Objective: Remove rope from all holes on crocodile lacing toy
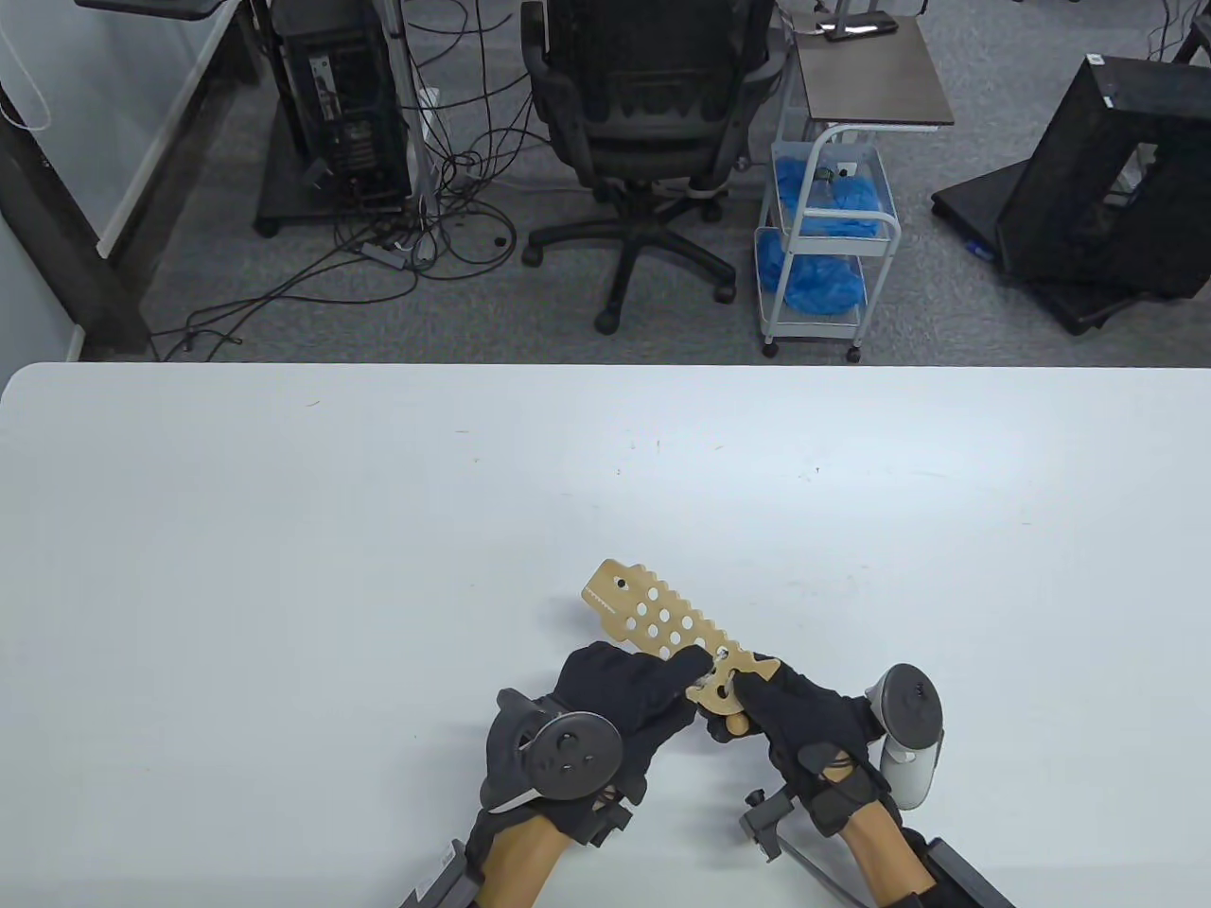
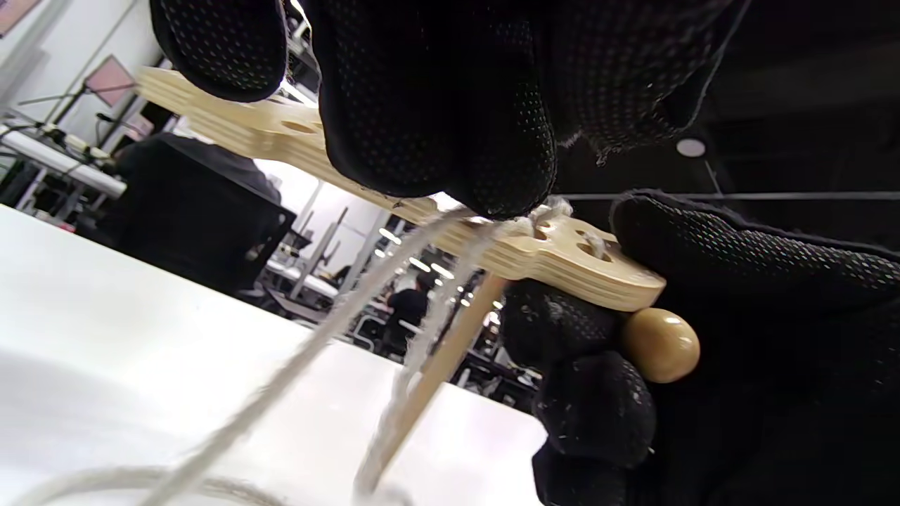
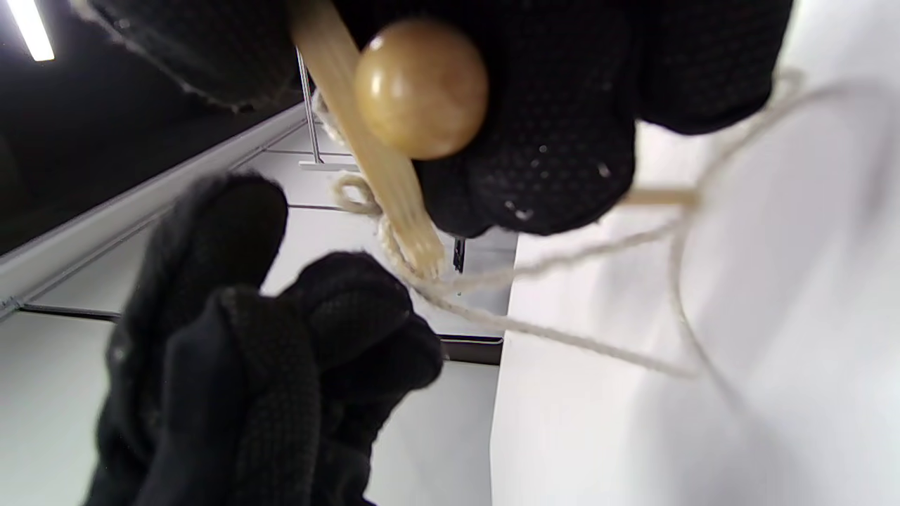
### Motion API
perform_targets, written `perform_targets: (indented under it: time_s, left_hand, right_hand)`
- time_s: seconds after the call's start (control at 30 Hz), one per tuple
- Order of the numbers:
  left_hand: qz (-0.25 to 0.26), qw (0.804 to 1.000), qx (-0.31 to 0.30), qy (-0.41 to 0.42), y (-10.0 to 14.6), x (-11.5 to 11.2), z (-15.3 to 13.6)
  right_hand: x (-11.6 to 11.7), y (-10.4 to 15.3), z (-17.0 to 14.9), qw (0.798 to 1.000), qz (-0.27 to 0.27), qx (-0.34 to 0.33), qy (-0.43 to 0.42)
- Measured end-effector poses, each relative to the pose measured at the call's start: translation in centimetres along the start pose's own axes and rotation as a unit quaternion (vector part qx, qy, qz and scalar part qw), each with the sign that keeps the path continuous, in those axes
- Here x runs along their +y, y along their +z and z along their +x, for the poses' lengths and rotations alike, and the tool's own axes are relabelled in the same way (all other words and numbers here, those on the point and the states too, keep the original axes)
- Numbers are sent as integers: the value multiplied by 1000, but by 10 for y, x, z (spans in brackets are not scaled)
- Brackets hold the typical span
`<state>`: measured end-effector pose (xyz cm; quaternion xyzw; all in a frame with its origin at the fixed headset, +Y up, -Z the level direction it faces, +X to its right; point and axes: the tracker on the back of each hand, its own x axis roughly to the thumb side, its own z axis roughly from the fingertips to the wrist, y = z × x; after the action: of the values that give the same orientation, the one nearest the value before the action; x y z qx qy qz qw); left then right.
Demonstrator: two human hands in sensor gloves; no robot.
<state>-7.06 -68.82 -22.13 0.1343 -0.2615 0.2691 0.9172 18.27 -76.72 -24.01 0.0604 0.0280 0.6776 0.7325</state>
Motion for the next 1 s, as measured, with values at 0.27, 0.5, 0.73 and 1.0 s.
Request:
perform_targets:
  time_s: [0.27, 0.5, 0.73, 1.0]
  left_hand:
    - [40, 991, 105, 75, 3, 5, -30]
    - [4, 981, 150, 125, 3, -2, -44]
    - [-100, 959, 73, 254, -3, -22, -34]
    - [-133, 946, 48, 291, -5, -25, -33]
  right_hand:
    - [-7, 1, 6, 998, -16, -17, -61]
    - [-2, -1, 10, 993, 26, -32, -113]
    - [10, -2, 13, 985, 98, -48, -132]
    - [13, -2, 16, 984, 117, -57, -120]
